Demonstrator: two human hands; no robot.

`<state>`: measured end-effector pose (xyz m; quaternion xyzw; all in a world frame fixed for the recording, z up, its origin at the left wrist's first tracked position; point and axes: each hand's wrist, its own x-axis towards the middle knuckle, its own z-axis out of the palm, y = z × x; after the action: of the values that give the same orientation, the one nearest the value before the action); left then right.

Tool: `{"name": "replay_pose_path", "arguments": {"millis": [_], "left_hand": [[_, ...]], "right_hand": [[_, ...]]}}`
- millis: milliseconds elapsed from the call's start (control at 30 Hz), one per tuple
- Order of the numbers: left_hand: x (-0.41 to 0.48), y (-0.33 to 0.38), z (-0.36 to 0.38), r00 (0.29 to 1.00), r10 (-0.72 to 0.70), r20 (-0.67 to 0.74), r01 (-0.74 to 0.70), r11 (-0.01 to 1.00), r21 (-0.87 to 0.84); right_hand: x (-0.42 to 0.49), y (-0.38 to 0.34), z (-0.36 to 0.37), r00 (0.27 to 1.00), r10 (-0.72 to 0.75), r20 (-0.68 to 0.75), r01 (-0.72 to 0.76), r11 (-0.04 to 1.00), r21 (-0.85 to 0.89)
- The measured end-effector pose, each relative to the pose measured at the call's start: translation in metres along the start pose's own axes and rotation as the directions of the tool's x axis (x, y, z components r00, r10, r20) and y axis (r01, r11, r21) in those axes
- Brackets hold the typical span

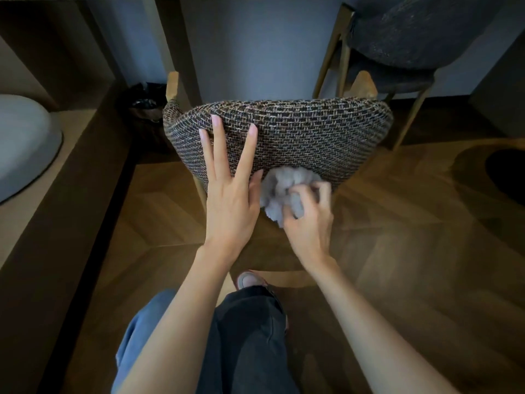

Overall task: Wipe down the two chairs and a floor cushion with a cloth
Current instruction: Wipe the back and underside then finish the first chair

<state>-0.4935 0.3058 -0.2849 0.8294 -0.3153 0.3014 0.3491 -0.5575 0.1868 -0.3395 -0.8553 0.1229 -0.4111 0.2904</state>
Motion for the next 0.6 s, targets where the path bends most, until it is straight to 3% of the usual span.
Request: {"name": "replay_pose_path", "arguments": {"millis": [100,167,300,433,600], "left_hand": [[-0.004,-0.005,-0.003,0.998,0.0,0.068,-0.001,1.0,0.014],[-0.006,-0.008,-0.003,0.993,-0.009,0.113,0.006,1.0,0.029],[-0.011,-0.013,-0.005,0.99,0.005,0.142,-0.01,0.999,0.032],[-0.011,-0.017,-0.002,0.991,0.014,0.137,-0.019,0.999,0.03],[-0.013,-0.019,-0.001,0.989,0.003,0.15,-0.006,1.0,0.023]], "right_hand": [[0.019,-0.016,-0.014,0.961,-0.122,-0.247,0.128,0.992,0.009],[0.036,-0.022,-0.013,0.944,-0.161,-0.289,0.137,0.985,-0.101],[0.033,-0.018,0.007,0.956,-0.172,-0.237,0.102,0.954,-0.281],[0.03,-0.003,0.021,0.936,-0.194,-0.293,0.121,0.961,-0.247],[0.005,0.019,0.023,0.991,-0.136,-0.019,0.13,0.976,-0.175]]}}
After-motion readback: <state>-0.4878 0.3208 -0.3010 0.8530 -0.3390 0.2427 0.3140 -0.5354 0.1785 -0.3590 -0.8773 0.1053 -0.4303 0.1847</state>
